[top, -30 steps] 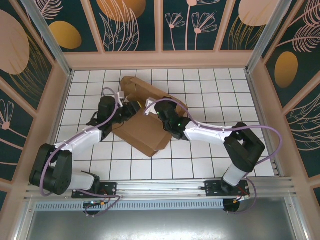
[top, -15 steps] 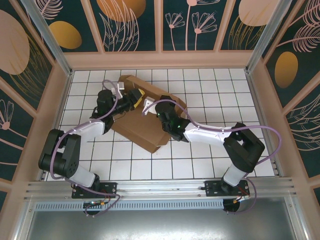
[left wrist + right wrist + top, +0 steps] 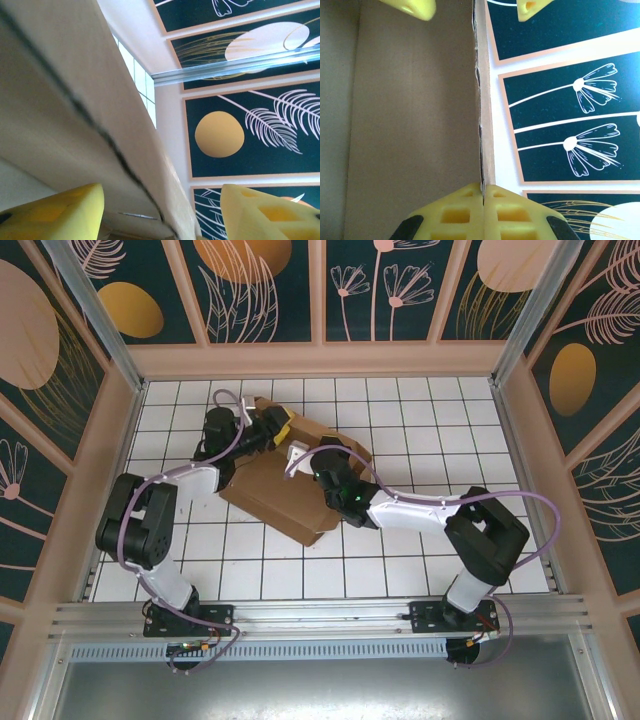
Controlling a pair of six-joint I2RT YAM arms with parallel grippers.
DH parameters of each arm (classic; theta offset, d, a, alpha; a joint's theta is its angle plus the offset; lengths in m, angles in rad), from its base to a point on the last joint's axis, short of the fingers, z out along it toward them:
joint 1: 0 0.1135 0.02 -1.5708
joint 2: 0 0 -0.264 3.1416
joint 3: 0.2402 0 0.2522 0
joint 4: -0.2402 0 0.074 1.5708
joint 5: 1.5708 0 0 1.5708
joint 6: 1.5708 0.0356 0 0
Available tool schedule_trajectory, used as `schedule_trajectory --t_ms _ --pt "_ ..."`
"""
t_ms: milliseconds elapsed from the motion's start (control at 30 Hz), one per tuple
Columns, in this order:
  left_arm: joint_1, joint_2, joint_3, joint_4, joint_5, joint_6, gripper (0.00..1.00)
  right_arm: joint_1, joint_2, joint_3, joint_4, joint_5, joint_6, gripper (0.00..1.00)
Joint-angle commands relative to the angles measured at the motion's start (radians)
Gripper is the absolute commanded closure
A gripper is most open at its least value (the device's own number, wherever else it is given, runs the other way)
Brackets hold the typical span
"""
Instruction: Fold the paper box
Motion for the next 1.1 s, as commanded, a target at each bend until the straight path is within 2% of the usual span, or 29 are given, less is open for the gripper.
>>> schedule_trajectory --t_ms 0,67,233,333,367,400,433,500,600,667,733,867,1000,1067 --pt "0.007 0.032 0.053 0.045 -0.004 -0.013 0.44 0.011 -0.024 -0.016 0.052 -0.011 0.001 1.0" --pt "0.007 0.048 0.058 0.029 -0.009 -0.007 0.51 0.011 -0.027 -0.018 0.051 -0.02 0.006 1.0" --pt "0.008 0.078 0.08 0.04 -0.027 -0.022 0.77 0.008 -0.03 -0.025 0.035 -0.033 0.013 1.0" --pt "0.007 0.092 0.071 0.066 -0.042 -0.039 0.87 0.004 -0.032 -0.023 0.02 -0.044 0.033 1.0" --pt "0.008 0.096 0.071 0.069 -0.048 -0.043 0.9 0.004 -0.035 -0.02 0.013 -0.05 0.043 0.93" --pt "0.007 0.101 0.07 0.073 -0.056 -0.049 0.92 0.004 -0.036 -0.016 0.013 -0.051 0.051 0.8" --pt "0.007 0.102 0.07 0.077 -0.071 -0.056 0.95 0.005 -0.047 -0.016 0.029 -0.048 0.062 0.72" --pt "0.007 0.103 0.07 0.076 -0.103 -0.066 0.96 0.011 -0.088 -0.005 0.02 -0.07 0.123 0.6" --pt "0.007 0.088 0.07 0.055 -0.164 -0.069 0.97 0.016 -0.19 0.047 -0.168 -0.218 0.321 0.47" --pt "0.006 0.078 0.07 0.05 -0.202 -0.071 0.98 0.013 -0.253 0.085 -0.262 -0.314 0.473 0.42" --pt "0.006 0.071 0.07 0.027 -0.239 -0.075 0.98 0.009 -0.313 0.099 -0.324 -0.41 0.613 0.45" --pt "-0.005 0.066 0.068 -0.022 -0.298 -0.087 0.99 0.003 -0.375 0.075 -0.389 -0.57 0.86 0.6" --pt "-0.027 0.046 0.07 -0.068 -0.352 -0.087 1.0 0.007 -0.324 0.043 -0.48 -0.687 1.035 0.84" --pt "-0.034 0.034 0.07 -0.085 -0.37 -0.081 1.0 0.013 -0.265 0.009 -0.493 -0.731 1.109 0.91"
